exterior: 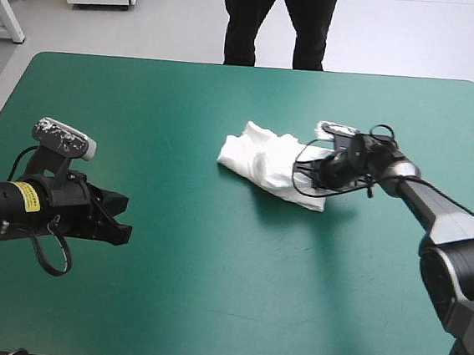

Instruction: Fold the cloth

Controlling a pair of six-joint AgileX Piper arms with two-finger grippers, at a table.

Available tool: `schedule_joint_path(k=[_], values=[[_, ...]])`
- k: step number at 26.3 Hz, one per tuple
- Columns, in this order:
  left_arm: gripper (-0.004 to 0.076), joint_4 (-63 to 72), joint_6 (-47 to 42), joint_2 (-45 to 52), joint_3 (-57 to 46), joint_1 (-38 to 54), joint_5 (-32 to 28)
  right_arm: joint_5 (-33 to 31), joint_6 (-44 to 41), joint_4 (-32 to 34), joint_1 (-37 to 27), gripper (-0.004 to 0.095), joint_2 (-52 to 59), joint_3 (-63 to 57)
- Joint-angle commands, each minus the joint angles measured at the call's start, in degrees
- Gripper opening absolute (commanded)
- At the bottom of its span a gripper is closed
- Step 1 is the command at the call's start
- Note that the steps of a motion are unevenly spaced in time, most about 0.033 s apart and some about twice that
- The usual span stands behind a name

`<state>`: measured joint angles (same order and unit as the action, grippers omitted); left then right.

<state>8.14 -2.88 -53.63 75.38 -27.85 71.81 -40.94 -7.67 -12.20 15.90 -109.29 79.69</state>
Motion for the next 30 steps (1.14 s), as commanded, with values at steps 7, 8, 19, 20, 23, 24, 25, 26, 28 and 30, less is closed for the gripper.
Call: schedule_joint_path(k=[7,8,19,20,23,24,25,26,28,30], values=[[-0.0009,0.0,0.05,0.57,1.3,-0.05,0.01,-2.05,11.38,6.9,-26.97,-0.0017,18.2,-15.87],[-0.0009,0.0,0.05,0.57,1.3,-0.05,-0.3,-2.35,11.82,7.62,-28.6,-0.0017,18.89,-16.29],[-0.0009,0.0,0.05,0.57,1.3,-0.05,-1.52,-0.76,11.75,5.86,-47.23,-0.0017,22.33,-21.19],[-0.0009,0.0,0.05,0.57,1.3,-0.05,-1.66,-0.76,11.64,5.9,-47.36,-0.0017,22.33,-21.19],[-0.0009,-0.13,0.05,0.57,1.3,-0.05,-2.15,-0.97,11.94,6.49,-47.36,-0.0006,22.33,-21.19],[-0.0009,-0.22,0.05,0.57,1.3,-0.05,-2.28,-1.09,12.9,6.49,-47.36,0.0021,22.33,-21.19],[-0.0009,-0.22,0.05,0.57,1.3,-0.05,-2.41,-1.09,13.14,6.49,-47.36,0.0055,22.33,-21.19],[-0.0009,-0.22,0.05,0.57,1.3,-0.05,-2.72,-0.99,13.02,6.66,-47.36,0.0112,22.33,-21.19],[-0.0009,-0.22,0.05,0.57,1.3,-0.05,-2.93,-1.11,12.41,6.54,-47.36,0.0253,22.33,-21.19],[-0.0009,-0.22,0.05,0.57,1.3,-0.05,-2.93,-2.48,10.93,6.0,-47.36,0.0444,22.43,-21.07]])
